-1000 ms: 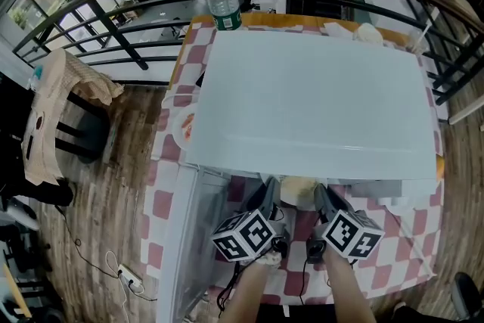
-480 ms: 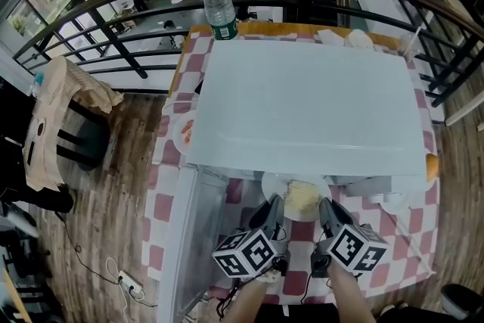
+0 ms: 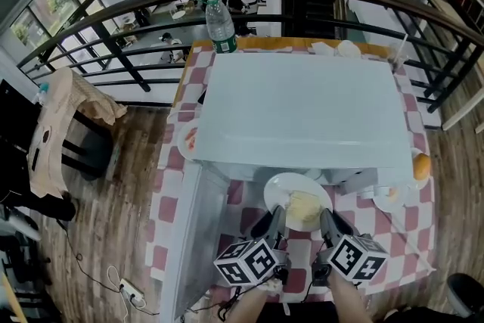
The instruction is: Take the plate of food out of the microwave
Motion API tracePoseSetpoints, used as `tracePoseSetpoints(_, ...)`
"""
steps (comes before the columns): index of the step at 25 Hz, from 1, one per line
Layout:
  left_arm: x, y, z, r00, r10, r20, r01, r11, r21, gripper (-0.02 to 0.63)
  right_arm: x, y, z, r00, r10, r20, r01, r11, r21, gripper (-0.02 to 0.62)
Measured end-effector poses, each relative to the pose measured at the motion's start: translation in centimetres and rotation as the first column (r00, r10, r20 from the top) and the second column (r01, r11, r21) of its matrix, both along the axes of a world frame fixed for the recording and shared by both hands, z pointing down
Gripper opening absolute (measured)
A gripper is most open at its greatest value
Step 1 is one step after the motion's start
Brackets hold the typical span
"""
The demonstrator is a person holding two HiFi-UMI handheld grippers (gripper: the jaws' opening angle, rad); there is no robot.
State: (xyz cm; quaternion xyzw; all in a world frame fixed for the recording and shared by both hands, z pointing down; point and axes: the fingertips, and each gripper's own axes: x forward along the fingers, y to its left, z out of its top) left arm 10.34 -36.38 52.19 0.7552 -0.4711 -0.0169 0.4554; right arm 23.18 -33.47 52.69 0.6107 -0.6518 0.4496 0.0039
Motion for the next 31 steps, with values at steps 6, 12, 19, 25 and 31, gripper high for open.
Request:
tracePoseSetpoints(6, 0.1, 1.4, -1.2, 1.0, 0.001, 0.005, -0.001, 1.0, 0.016, 0.097, 0.2, 1.3, -1.1, 1.0, 0.007, -0.002, -0.007, 1.0, 0.016, 0.061)
tracePoseSetpoints(12, 0.0, 2.1, -2.2, 1.0, -0.003, 0.008, 0.003, 0.999, 0.041, 0.095, 0.0, 2.1, -2.0, 1.0, 0.009, -0.003, -0.009, 0.999, 0.039, 0.063)
tracePoseSetpoints(19, 0.2, 2.4, -2.9, 1.0, -0.011, 0.003, 0.011, 0.999, 0.052, 0.096, 0.5, 2.2, -2.9, 1.0, 0.008, -0.026, -0.006, 0.998, 0.062, 0.063)
tracePoseSetpoints(25, 0.4, 2.6, -3.2, 1.0, -0.01, 0.001, 0.01, 0.998, 0.057, 0.097, 0.5, 2.5, -3.1, 1.0, 0.007, -0.018, -0.006, 0.998, 0.058, 0.063)
tracePoseSetpoints(31, 0.6, 2.8, -3.3, 1.0, -0.01, 0.004, 0.009, 0.999, 0.054, 0.096, 0.7, 2.7, -3.2, 1.0, 0.001, -0.027, 0.001, 0.998, 0.057, 0.063)
